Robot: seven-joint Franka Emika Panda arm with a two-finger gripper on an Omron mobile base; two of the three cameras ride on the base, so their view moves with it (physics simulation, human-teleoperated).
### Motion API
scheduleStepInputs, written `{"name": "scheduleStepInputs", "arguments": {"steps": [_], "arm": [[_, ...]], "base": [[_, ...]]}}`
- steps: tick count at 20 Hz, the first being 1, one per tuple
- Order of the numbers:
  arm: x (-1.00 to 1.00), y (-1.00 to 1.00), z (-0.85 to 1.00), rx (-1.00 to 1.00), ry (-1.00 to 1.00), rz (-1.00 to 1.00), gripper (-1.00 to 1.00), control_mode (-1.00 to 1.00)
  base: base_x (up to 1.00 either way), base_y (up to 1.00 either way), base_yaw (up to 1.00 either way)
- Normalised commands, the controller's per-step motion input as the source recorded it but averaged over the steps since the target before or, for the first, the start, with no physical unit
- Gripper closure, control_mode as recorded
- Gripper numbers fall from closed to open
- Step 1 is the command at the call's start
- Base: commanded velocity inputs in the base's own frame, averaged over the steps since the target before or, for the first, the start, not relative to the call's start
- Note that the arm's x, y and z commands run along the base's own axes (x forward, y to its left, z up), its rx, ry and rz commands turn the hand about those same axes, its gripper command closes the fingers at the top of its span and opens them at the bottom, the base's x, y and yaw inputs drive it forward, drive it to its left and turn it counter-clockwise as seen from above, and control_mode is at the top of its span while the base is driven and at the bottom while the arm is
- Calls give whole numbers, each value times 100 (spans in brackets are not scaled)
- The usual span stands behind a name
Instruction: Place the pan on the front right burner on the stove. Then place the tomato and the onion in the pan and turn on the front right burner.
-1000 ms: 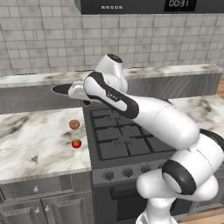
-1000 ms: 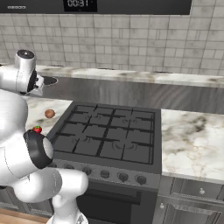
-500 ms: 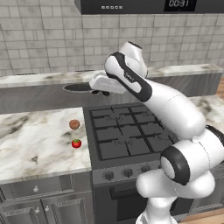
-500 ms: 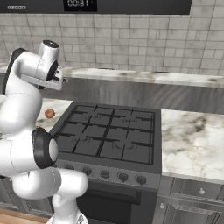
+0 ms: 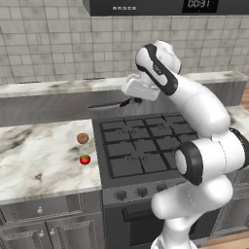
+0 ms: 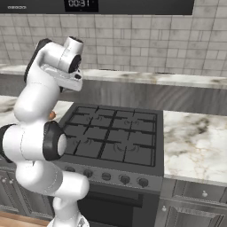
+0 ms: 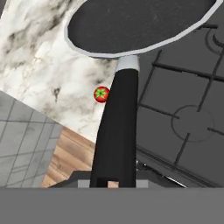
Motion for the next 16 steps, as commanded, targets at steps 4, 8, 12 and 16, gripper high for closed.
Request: {"name": "scheduleStepInputs", "arguments": {"steps": [4,8,12,16], "arm": [[0,-67,8,-2,7,9,100,-100],[6,-64,8,0,0,10,100,-100],[7,-71,0,0,0,9,100,-100],[9,-75,0,0,0,7,100,-100]], "base": [[0,0,0],[0,0,0],[0,0,0],[0,0,0]]}}
